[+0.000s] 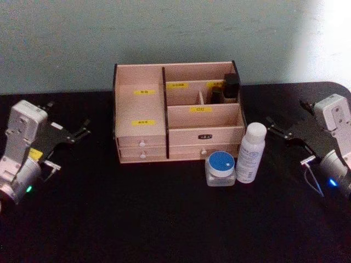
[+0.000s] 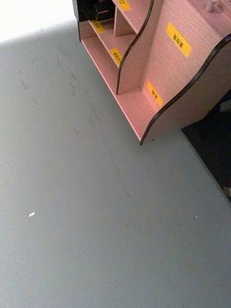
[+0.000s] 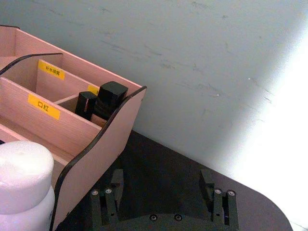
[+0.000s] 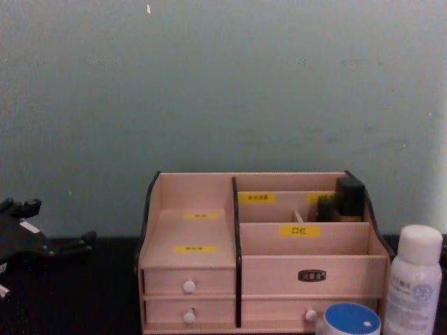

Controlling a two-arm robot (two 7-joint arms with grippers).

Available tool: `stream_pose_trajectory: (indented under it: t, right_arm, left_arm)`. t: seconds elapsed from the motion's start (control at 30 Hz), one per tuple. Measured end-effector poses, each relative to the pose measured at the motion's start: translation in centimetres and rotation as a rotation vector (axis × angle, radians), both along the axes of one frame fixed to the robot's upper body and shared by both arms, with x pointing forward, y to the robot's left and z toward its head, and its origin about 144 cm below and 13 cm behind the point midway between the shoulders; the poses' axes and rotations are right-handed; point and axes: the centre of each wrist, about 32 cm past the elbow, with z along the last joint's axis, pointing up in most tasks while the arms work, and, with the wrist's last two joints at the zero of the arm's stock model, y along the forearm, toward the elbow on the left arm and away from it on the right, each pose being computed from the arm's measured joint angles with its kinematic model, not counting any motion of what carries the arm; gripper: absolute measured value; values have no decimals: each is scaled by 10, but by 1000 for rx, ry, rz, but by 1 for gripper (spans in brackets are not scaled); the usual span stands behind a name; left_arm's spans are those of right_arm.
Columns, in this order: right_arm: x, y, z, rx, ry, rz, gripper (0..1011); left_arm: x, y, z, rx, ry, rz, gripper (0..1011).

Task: Pick up the facial cleanser and watermelon frost from the table and place them into the tiered storage box.

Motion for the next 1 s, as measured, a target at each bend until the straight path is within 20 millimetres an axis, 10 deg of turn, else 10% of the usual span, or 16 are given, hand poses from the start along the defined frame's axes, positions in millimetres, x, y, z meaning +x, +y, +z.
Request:
stream_pose_trajectory:
  t: [1.0]
  right_arm:
    - [0, 0, 0, 0, 0, 0, 1002]
  left_arm:
    - [0, 0, 0, 0, 0, 0, 1001]
